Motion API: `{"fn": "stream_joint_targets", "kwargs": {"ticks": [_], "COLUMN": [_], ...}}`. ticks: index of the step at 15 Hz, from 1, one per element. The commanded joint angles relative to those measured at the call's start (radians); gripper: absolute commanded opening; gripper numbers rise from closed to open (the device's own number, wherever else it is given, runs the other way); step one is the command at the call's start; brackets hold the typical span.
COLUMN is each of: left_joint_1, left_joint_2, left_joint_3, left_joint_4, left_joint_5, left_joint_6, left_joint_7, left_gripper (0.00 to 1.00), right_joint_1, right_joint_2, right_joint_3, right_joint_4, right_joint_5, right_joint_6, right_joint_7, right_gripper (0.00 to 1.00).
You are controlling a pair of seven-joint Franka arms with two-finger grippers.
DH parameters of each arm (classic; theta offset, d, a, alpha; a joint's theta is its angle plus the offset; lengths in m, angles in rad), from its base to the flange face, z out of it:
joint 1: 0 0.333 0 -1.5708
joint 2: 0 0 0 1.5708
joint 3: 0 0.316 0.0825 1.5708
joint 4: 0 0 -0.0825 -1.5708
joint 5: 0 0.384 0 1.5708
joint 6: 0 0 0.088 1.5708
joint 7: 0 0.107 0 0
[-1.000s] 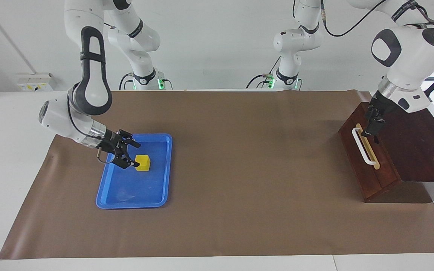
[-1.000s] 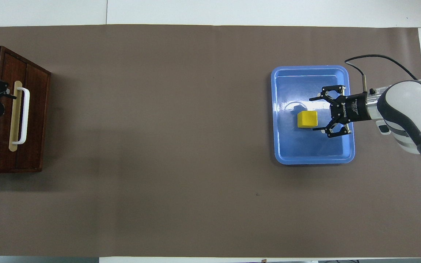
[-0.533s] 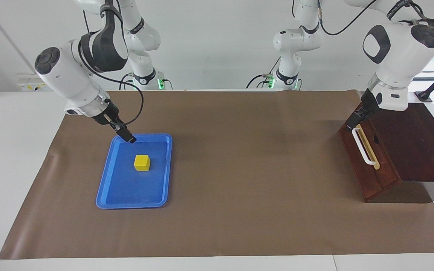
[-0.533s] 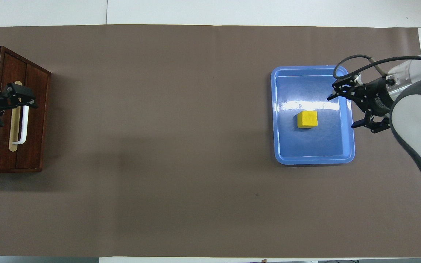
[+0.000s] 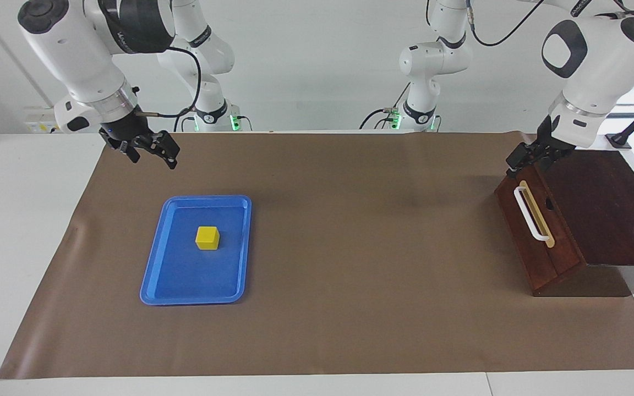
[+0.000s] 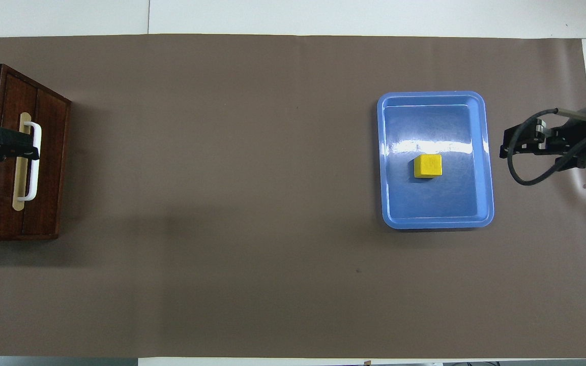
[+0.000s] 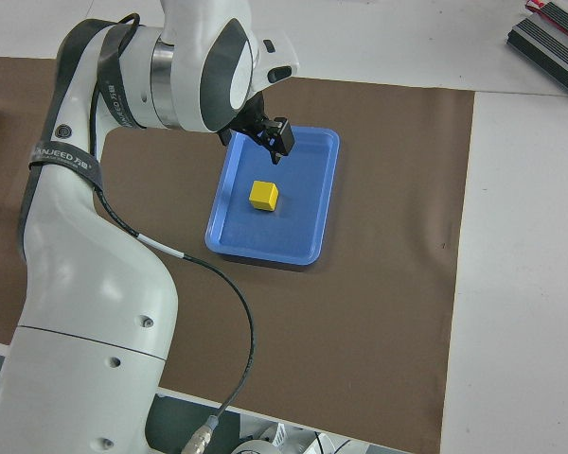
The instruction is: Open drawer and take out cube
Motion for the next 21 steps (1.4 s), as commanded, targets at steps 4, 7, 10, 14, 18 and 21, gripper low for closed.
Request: {"fn": "stream_joint_targets", "kwargs": {"ticks": [4, 7, 10, 14, 18, 21], "left_joint_1": [0.022, 0.021, 0.016, 0.009, 0.007, 0.006], "left_joint_2": [-0.072, -0.085, -0.102, -0.099, -0.088, -0.077], "left_joint_3": [-0.041, -0.046, -0.046, -0.046, -0.044, -0.046], "left_joint_4": [-0.033, -0.041, -0.05, -0.05, -0.041, -0.036], "left_joint_5": [-0.013, -0.006, -0.009, -0.012, -0.012, -0.013], "left_joint_6": [-0.07, -0.05, -0.053, -0.059, -0.08, -0.102], "left_joint_7": [0.094, 0.122, 0.118, 0.117, 0.112, 0.115], "left_gripper": [1.0, 1.0, 1.0, 1.0, 1.0, 1.0], "right_joint_1": [-0.012, -0.021, -0.014, -0.011, -0.011, -0.009], "right_joint_2": [-0.034, -0.034, -0.032, -0.037, -0.036, -0.036], "right_joint_3": [0.011, 0.011, 0.011, 0.011, 0.012, 0.012], "right_joint_4": [-0.047, -0.045, -0.044, -0.049, -0.049, -0.049], "right_joint_5": [-0.051, -0.054, -0.086, -0.087, -0.079, -0.065], "right_joint_6": [-0.014, 0.0, 0.0, -0.029, -0.026, -0.017], "right_joint_7": [-0.244, -0.252, -0.267, -0.269, -0.255, -0.218], "right_gripper": [1.0, 1.0, 1.0, 1.0, 1.0, 1.0]}}
